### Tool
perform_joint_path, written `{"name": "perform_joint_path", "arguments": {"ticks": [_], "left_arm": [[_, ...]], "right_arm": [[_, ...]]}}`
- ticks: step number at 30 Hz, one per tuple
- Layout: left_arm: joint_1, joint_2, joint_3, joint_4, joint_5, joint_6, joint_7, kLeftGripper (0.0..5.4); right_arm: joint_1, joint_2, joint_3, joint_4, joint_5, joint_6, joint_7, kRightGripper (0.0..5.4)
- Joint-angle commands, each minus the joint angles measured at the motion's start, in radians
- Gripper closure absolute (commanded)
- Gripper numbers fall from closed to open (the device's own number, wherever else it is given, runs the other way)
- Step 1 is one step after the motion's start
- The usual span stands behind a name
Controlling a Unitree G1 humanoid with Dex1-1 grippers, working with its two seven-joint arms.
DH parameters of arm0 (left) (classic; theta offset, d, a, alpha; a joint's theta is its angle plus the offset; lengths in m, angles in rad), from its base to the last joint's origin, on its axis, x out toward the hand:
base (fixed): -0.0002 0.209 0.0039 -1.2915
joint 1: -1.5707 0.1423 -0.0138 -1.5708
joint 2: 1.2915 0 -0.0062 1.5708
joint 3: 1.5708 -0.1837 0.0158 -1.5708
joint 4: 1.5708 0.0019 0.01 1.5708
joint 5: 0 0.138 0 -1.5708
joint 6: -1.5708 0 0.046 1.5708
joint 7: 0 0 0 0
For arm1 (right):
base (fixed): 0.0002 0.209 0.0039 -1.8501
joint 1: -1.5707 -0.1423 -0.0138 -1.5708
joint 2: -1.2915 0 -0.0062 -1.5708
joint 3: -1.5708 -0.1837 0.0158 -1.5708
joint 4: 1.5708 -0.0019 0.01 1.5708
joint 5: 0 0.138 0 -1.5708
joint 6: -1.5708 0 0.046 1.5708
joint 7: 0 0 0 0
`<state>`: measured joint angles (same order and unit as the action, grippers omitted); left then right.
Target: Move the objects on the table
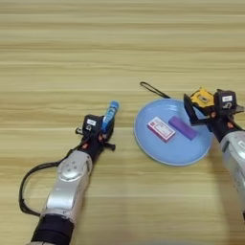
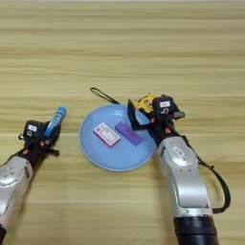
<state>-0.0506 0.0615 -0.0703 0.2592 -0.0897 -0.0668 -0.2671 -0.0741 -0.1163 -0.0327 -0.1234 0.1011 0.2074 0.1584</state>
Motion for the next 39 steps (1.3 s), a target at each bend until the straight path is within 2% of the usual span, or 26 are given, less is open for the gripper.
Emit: {"name": "perform_joint_path", "arguments": {"ticks": [1, 5, 9, 12, 14, 16, 18, 24, 30, 39], "left_arm": [[-0.008, 0.012, -0.008, -0.089, -0.032, -0.043, -0.064, 4.04], [-0.009, 0.032, -0.046, -0.208, -0.040, -0.053, -0.130, 4.04], [-0.007, 0.025, -0.095, -0.258, -0.033, -0.032, -0.157, 4.04], [-0.005, 0.016, -0.154, -0.271, -0.012, -0.020, -0.174, 4.04], [-0.005, 0.024, -0.215, -0.267, 0.023, 0.000, -0.193, 4.04], [-0.009, 0.028, -0.264, -0.239, 0.053, 0.027, -0.207, 4.04], [-0.014, 0.019, -0.285, -0.196, 0.064, 0.045, -0.207, 4.04], [-0.069, 0.000, -0.292, -0.049, 0.107, 0.041, -0.169, 4.04], [-0.084, -0.004, -0.307, -0.022, 0.132, 0.034, -0.169, 4.04], [-0.093, -0.009, -0.296, -0.009, 0.142, 0.037, -0.154, 3.02]], "right_arm": [[-0.015, -0.006, -0.007, 0.001, -0.001, -0.002, -0.003, 0.00], [-0.017, -0.006, -0.014, 0.004, 0.001, -0.001, -0.005, 0.00], [-0.023, -0.005, -0.023, 0.006, 0.005, -0.001, -0.008, 0.00], [-0.030, -0.004, -0.036, 0.002, 0.011, 0.001, -0.013, 0.00], [-0.036, -0.003, -0.044, 0.002, 0.014, 0.001, -0.016, 0.00], [-0.039, -0.001, -0.050, 0.001, 0.015, 0.000, -0.020, 0.00], [-0.041, 0.001, -0.052, -0.001, 0.016, 0.000, -0.024, 0.00], [-0.047, 0.012, -0.049, 0.002, 0.013, -0.003, -0.033, 0.00], [-0.047, 0.018, -0.045, 0.002, 0.011, -0.003, -0.038, 0.00], [-0.043, 0.015, -0.038, 0.010, 0.010, -0.006, -0.036, 0.00]]}}
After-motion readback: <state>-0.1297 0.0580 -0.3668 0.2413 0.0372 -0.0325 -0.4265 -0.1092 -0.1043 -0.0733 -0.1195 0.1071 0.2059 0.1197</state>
